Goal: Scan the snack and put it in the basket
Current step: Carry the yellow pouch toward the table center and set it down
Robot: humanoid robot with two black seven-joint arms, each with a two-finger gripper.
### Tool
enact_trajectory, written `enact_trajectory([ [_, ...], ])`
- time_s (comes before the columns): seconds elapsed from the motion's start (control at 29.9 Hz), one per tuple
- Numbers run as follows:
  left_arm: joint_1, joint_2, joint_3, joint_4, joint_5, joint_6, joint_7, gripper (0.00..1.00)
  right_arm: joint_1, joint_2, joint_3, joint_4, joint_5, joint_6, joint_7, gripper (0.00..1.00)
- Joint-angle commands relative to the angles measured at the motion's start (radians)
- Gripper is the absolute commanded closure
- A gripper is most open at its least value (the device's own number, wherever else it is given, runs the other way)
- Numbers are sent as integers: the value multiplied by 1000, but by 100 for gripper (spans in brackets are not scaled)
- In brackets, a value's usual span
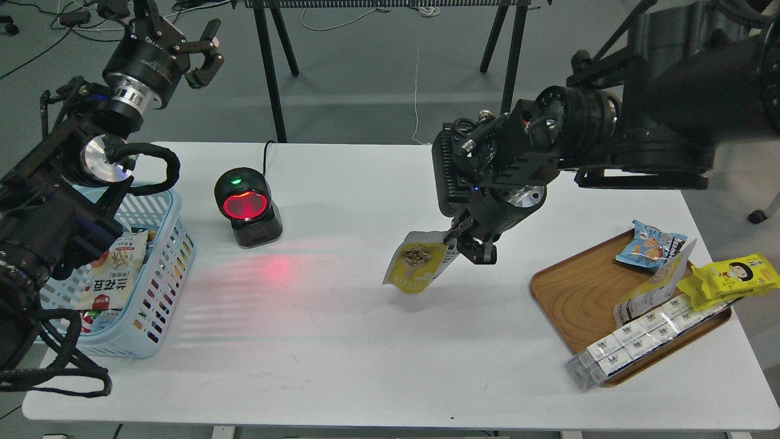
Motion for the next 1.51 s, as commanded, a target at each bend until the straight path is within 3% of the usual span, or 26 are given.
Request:
enact_trajectory([
  [0.0, 7, 3, -1, 0, 0, 0, 0, 0, -1, 2, 7, -13, 22, 0, 0, 100],
  [0.4, 14, 3, 0, 14, 0, -2, -2, 0, -36, 2, 0, -77, 150, 15, 0, 100],
  [0.57, 17, 0, 0, 21, 0, -17, -2, 0, -65, 2, 4, -99, 159, 55, 0, 100],
  [1.47, 19, 2, -1, 34, 0, -20, -2, 0, -158, 2, -15, -119, 156, 55, 0, 97],
])
